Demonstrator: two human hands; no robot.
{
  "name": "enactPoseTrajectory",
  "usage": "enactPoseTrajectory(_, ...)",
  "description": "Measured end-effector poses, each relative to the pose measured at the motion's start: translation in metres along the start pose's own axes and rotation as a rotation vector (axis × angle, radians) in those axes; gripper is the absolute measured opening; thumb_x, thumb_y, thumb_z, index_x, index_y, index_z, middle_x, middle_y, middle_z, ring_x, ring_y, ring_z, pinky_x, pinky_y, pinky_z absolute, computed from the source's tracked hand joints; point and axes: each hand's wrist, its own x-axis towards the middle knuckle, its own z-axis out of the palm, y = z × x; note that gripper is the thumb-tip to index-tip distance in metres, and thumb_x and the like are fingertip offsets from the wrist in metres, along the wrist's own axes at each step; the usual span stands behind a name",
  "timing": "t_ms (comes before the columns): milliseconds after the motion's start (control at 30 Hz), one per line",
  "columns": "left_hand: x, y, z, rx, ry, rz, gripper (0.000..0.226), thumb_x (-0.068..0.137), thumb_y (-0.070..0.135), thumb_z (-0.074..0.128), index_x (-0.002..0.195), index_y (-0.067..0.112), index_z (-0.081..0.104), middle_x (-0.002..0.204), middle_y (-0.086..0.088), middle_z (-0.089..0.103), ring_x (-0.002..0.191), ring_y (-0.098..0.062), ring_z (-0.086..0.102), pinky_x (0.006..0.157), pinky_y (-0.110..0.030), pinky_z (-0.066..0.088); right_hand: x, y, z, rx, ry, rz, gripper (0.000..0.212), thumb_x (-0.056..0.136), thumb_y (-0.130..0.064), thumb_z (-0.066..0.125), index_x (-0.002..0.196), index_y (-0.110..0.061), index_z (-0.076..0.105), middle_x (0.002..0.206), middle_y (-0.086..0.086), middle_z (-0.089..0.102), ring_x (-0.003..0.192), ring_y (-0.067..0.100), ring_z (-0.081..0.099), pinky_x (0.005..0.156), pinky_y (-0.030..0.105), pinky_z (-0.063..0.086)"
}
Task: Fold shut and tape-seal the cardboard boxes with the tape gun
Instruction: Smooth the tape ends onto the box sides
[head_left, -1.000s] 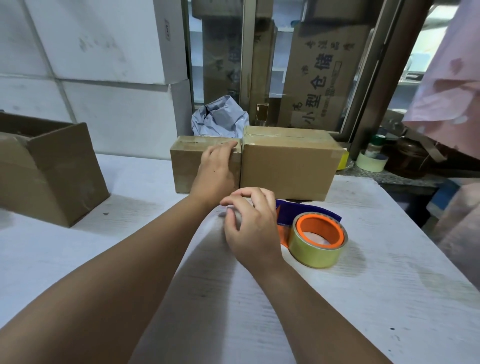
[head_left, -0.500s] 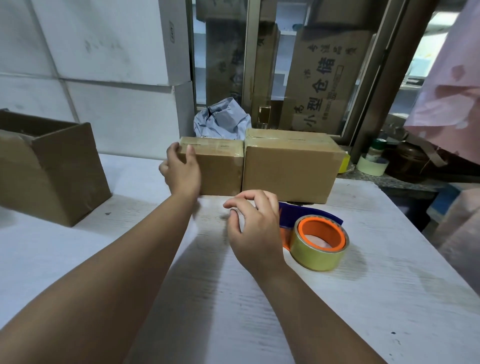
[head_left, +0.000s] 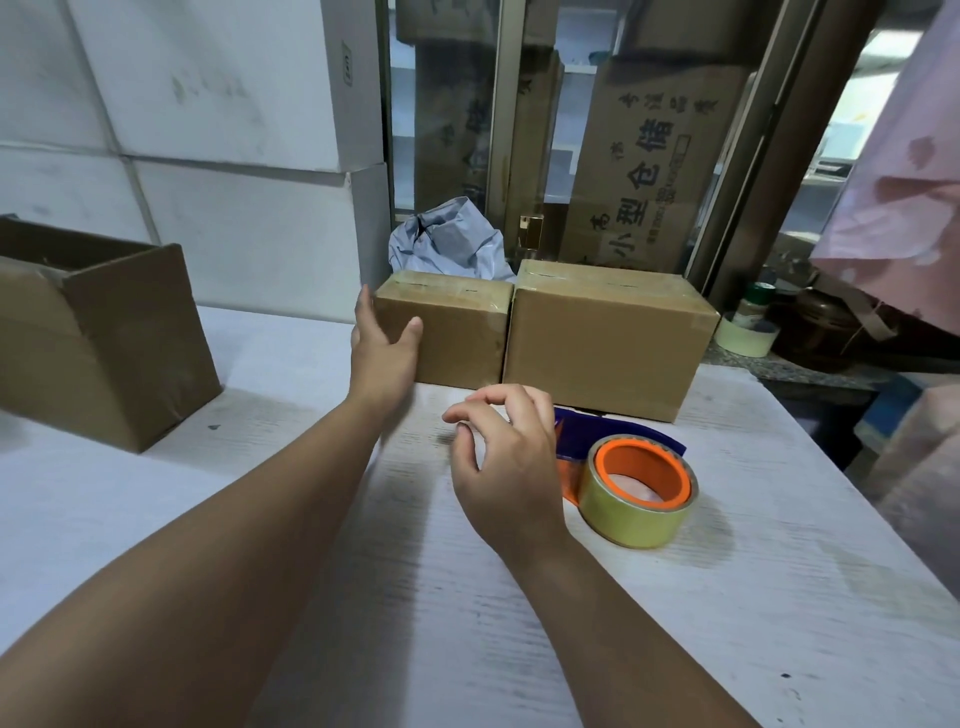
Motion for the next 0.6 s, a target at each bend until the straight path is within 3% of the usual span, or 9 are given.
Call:
enactPoseTrajectory(133, -0.012, -0.002, -0.001, 0.167, -0.01, 0.079, 0.074, 0.097, 0.027, 0.049, 0.152, 0.028, -0.001, 0.158, -0.003, 0.016, 0.142, -0.02, 0.022, 0.114, -0.034, 0.02, 0.001, 0.003, 0.002, 0.007, 0.015, -0.002, 0.02, 0.078, -0.006, 0.055, 0.083, -0.017, 0.07, 0.091, -0.003, 0.06, 0.095, 0.017, 0.047, 0.08, 0.034, 0.044)
enactPoseTrajectory(267, -0.021, -0.002, -0.014, 0.597, -0.027, 0.251, 0.068, 0.096, 0.018, 0.047, 0.152, 0.016, 0.008, 0.159, -0.006, 0.005, 0.145, -0.025, 0.006, 0.115, -0.036, 0.012, 0.002, 0.0, 0.001, 0.001, 0.028, -0.046, 0.023, 0.079, -0.008, 0.05, 0.086, -0.017, 0.07, 0.093, -0.004, 0.062, 0.097, 0.016, 0.046, 0.081, 0.033, 0.043)
enactPoseTrajectory(367, -0.022, 0.001, -0.035, 1.005, 0.013, 0.404, 0.06, 0.096, 0.023, 0.044, 0.149, 0.019, 0.019, 0.159, -0.008, 0.001, 0.146, -0.028, -0.003, 0.117, -0.04, 0.007, 0.006, -0.007, 0.0, -0.032, 0.012, -0.12, 0.026, 0.078, -0.006, 0.052, 0.093, -0.016, 0.07, 0.103, -0.002, 0.064, 0.105, 0.018, 0.046, 0.086, 0.036, 0.046)
enactPoseTrajectory(467, -0.021, 0.013, -0.063, 1.328, 0.062, 0.463, 0.047, 0.095, 0.028, 0.044, 0.141, 0.023, 0.035, 0.159, -0.009, -0.007, 0.145, -0.031, -0.011, 0.115, -0.05, 0.001, 0.016, -0.026, 0.005, -0.106, -0.072, -0.224, 0.035, 0.076, -0.012, 0.047, 0.103, -0.016, 0.069, 0.116, 0.003, 0.064, 0.115, 0.02, 0.042, 0.092, 0.04, 0.045)
enactPoseTrajectory(533, -0.021, 0.023, -0.081, 1.453, 0.107, 0.436, 0.038, 0.093, 0.025, 0.044, 0.131, 0.022, 0.045, 0.158, -0.011, -0.01, 0.144, -0.034, -0.014, 0.113, -0.056, -0.004, 0.026, -0.042, 0.011, -0.153, -0.169, -0.244, 0.04, 0.074, -0.01, 0.054, 0.112, -0.017, 0.065, 0.124, 0.008, 0.061, 0.12, 0.027, 0.043, 0.094, 0.045, 0.044)
enactPoseTrajectory(600, -0.021, 0.035, -0.103, 1.55, 0.185, 0.358, 0.041, 0.091, 0.02, 0.043, 0.132, 0.022, 0.042, 0.158, -0.014, -0.011, 0.143, -0.038, -0.016, 0.11, -0.06, -0.008, 0.037, -0.059, 0.013, -0.2, -0.3, -0.228, 0.049, 0.075, -0.007, 0.059, 0.123, -0.018, 0.059, 0.135, 0.011, 0.053, 0.128, 0.033, 0.039, 0.1, 0.049, 0.039)
